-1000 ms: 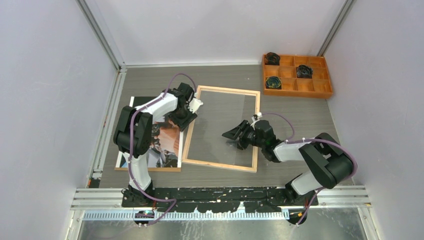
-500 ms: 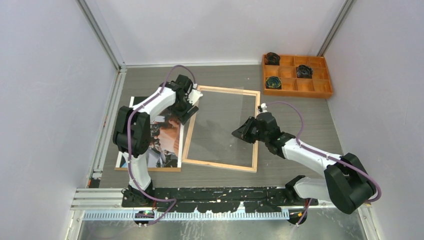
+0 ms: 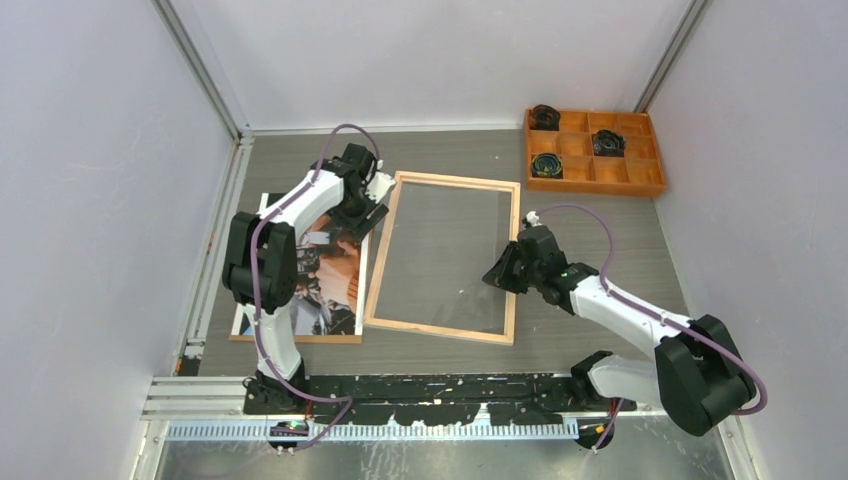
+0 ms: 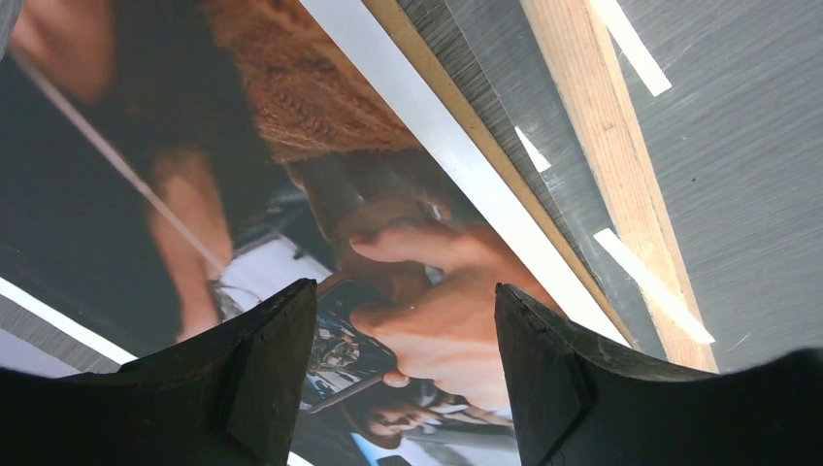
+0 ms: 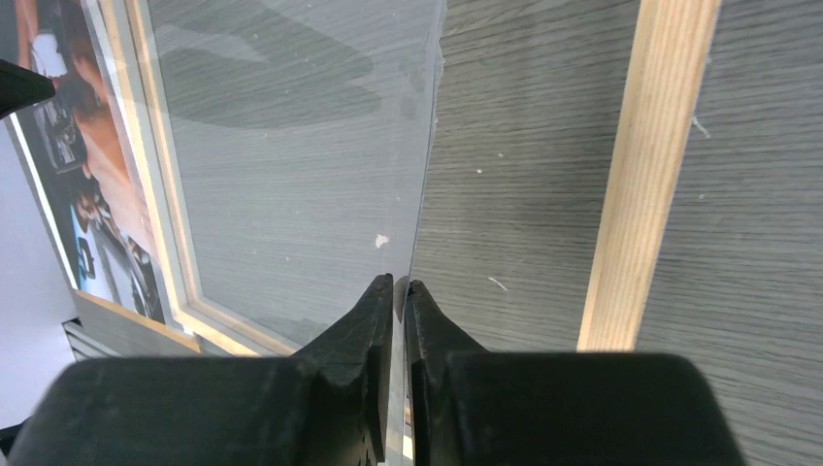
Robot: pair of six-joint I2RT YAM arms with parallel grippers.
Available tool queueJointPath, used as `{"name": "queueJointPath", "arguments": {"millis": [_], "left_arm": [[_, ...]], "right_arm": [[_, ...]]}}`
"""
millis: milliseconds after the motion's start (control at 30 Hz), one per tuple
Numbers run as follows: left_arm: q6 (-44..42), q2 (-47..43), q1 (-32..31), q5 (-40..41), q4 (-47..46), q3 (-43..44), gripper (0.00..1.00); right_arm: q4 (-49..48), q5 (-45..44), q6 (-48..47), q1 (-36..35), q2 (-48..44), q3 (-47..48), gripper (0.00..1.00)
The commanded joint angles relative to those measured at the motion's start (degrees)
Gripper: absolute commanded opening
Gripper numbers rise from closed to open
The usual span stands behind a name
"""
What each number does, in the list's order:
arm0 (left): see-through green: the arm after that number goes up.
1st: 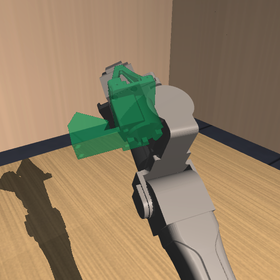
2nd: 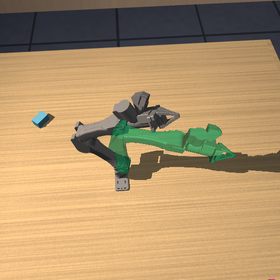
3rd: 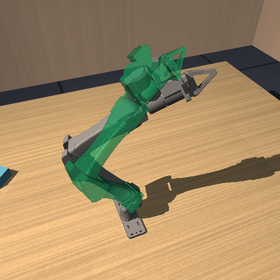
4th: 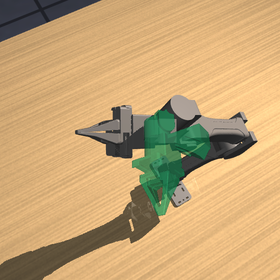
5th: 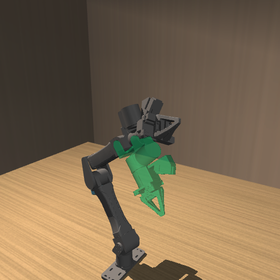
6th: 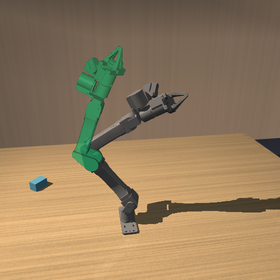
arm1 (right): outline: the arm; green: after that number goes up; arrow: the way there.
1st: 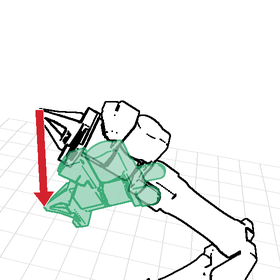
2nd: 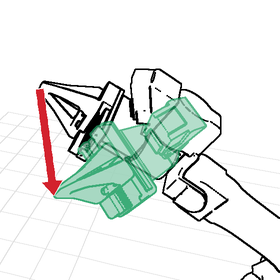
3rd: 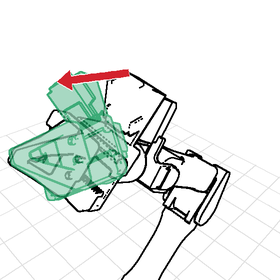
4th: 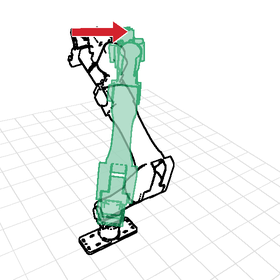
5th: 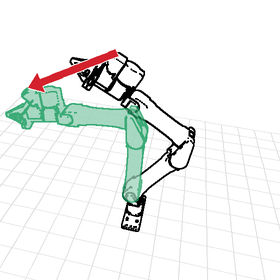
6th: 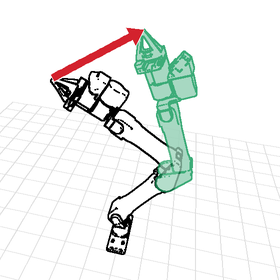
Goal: Put the photo into the frame
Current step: Place the photo frame item in the photo frame.
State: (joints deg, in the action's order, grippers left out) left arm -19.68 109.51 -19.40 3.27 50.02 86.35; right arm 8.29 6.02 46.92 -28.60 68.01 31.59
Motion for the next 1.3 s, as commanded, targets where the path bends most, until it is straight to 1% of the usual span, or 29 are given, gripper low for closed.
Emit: {"name": "queueJointPath", "arguments": {"millis": [0, 400, 633, 867, 1033, 1267], "left_arm": [[0.6, 0.1, 0.0, -0.5, 0.8, 1.7, 0.69], [0.3, 1.0, 0.0, -0.7, -0.1, 0.1, 0.68], [0.4, 1.4, -0.1, -1.1, -0.4, -0.1, 0.68], [1.0, 2.0, -0.2, -1.7, -1.0, -1.1, 0.67], [1.2, 1.9, -0.5, -2.0, -2.4, -2.6, 0.67], [1.7, 2.7, -0.8, -2.3, -3.4, -3.2, 0.67]], "right_arm": [[-0.2, -2.5, -2.9, 0.8, -2.8, 1.7, 0.14], [-2.2, -1.9, -5.0, 1.1, -7.7, 0.5, 0.13], [-4.6, -4.7, -5.8, 1.0, -12.1, -1.6, 0.11], [-8.1, -5.8, -3.2, 1.1, -11.7, -3.6, 0.10], [-12.4, -10.0, 0.2, 1.1, -12.5, -6.3, 0.06], [-14.6, -13.4, 2.5, 1.1, -13.8, -8.8, 0.03]]}}
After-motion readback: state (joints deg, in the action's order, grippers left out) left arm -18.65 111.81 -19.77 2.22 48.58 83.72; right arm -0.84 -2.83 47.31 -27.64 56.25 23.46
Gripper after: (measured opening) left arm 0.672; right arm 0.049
